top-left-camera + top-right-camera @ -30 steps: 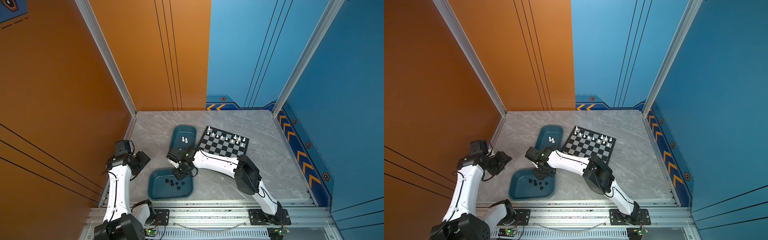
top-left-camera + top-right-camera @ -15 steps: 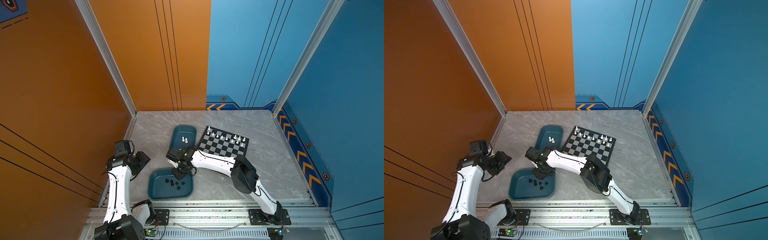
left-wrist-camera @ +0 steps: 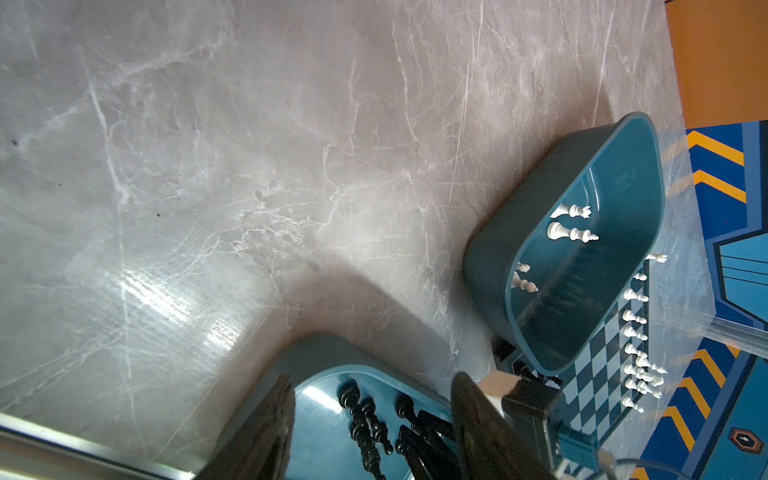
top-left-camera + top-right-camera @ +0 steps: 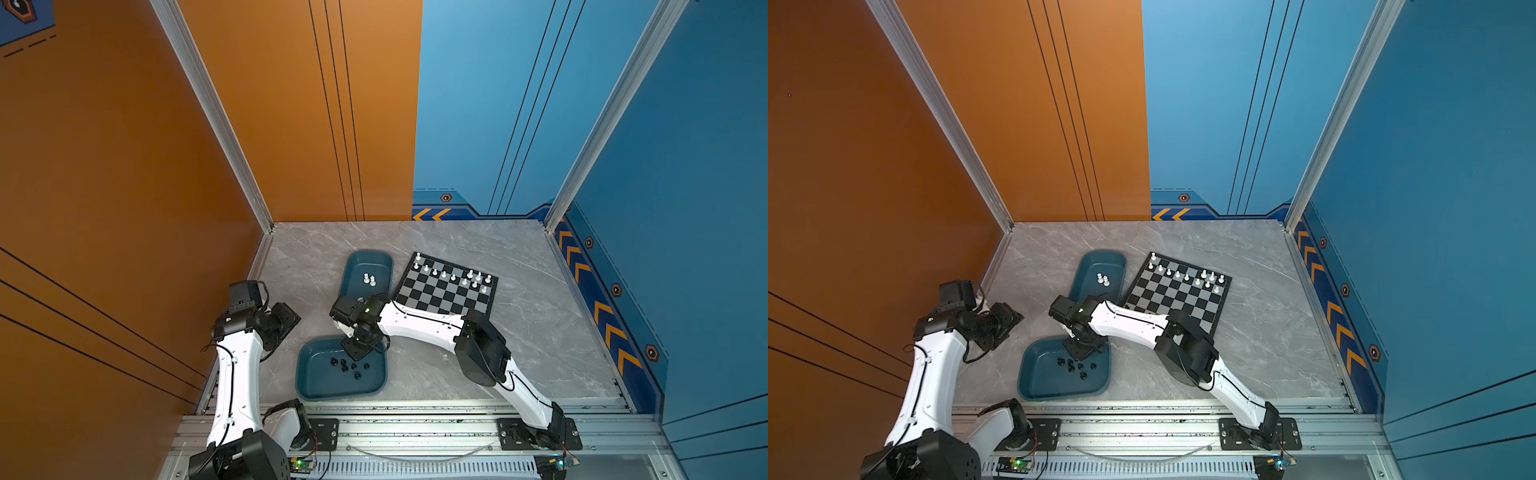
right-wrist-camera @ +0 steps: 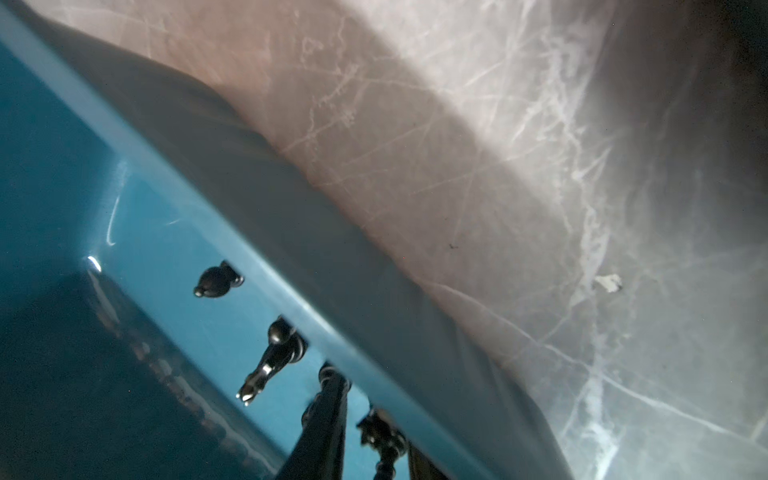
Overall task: Set up the chess pieces on the board
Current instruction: 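Lower the right gripper into the tray and grasp a black piece, then carry the black piece with the right gripper to the board's near rows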
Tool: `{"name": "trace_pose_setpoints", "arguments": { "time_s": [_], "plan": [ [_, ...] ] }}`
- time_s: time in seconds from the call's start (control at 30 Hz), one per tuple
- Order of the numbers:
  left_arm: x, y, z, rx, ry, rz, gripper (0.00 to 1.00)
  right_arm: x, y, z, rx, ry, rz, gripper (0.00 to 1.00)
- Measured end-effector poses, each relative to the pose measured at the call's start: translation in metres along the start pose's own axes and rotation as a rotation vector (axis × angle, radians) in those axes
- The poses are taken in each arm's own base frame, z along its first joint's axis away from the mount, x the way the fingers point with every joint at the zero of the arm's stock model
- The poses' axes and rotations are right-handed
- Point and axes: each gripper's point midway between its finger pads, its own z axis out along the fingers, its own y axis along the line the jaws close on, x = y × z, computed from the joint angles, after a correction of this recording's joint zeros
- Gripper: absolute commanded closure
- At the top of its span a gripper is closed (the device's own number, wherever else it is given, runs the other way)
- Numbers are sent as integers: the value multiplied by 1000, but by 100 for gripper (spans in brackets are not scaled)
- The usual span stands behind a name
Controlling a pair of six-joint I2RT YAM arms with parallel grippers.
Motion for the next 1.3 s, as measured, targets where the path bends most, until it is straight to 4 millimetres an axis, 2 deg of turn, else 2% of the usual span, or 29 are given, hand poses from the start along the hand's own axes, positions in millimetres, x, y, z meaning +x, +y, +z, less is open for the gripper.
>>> {"name": "trace_pose_setpoints", "arguments": {
  "time_s": [0.2,0.4,0.63,0.9,1.03,1.3],
  "plan": [
    [0,0,0,0,0,2,38,0,0,0,0,-1,-1,78],
    [0,0,0,0,0,2,39,-2,0,-1,4,-6,-1,85],
    [0,0,0,0,0,2,39,-6,2,-7,6,-18,-4,86],
    [5,-7,0,32,20,38,37,-6,-11,-17,64,-19,-9,87],
    [10,-21,-3,88,39,81,37,-10,-21,-39,84,-40,-1,87],
    [13,-50,-18,220,48,146,36,-24,-39,-129,110,-189,18,86]
  ]
}}
